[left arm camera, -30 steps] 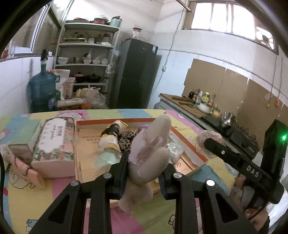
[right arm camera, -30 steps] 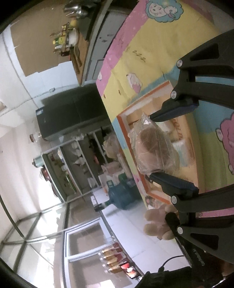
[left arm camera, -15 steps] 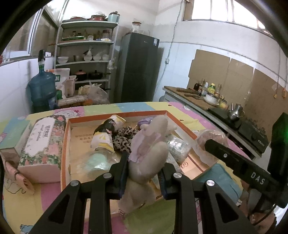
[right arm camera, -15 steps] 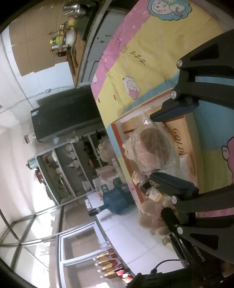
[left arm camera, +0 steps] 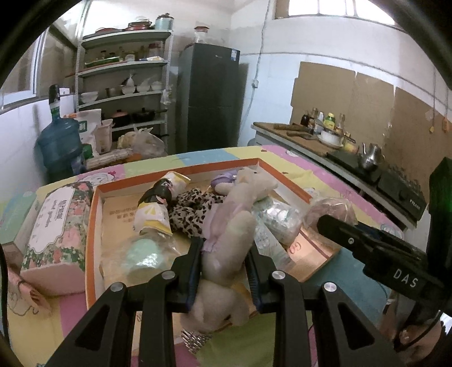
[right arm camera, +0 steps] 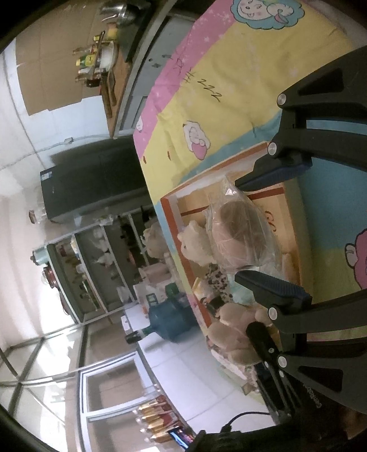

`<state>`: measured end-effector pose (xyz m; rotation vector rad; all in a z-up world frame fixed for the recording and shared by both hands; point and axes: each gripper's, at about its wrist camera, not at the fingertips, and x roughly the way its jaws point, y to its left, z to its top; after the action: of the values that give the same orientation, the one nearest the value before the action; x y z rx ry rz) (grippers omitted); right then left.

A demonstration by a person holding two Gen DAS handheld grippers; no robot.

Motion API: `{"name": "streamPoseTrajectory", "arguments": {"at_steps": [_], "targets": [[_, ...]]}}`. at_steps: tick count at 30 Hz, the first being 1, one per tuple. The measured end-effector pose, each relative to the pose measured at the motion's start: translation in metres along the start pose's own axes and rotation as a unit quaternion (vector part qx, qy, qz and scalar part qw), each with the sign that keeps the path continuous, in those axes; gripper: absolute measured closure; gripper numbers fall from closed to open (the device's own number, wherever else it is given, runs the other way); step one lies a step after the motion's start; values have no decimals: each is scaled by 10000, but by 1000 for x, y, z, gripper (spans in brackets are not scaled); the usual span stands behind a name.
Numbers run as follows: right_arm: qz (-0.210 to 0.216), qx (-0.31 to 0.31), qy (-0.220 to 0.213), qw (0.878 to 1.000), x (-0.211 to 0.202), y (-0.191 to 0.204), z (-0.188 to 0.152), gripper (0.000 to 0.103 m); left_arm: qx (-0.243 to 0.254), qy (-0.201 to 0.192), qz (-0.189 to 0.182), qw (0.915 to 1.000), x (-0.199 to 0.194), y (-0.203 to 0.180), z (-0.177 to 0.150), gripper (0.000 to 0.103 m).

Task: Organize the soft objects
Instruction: 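Carry the pink ball and beige bunny over the cardboard tray with both tools, then open both tools to drop the pink ball and bunny into the tray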

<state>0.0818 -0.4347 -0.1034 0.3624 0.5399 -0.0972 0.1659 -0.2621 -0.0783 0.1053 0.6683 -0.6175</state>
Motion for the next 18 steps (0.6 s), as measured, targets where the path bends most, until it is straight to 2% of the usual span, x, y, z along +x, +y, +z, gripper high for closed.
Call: {"name": "streamPoseTrajectory", "arguments": {"at_steps": [7, 13, 16, 18], "targets": [[-179, -162, 178, 9996, 12, 2, 0, 43, -278, 455, -65, 9986, 29, 21, 2, 73], [-279, -247, 266, 9990, 20, 3, 0, 43, -410, 403, -135, 9983, 32, 28, 0, 70], [-295, -251, 262, 9989, 23, 3, -1, 42, -376, 393, -172, 9984, 29, 28, 0, 65], [-289, -237, 226, 9990, 22, 3, -1, 40, -341, 338, -122, 9988, 26, 27, 0, 54]]}}
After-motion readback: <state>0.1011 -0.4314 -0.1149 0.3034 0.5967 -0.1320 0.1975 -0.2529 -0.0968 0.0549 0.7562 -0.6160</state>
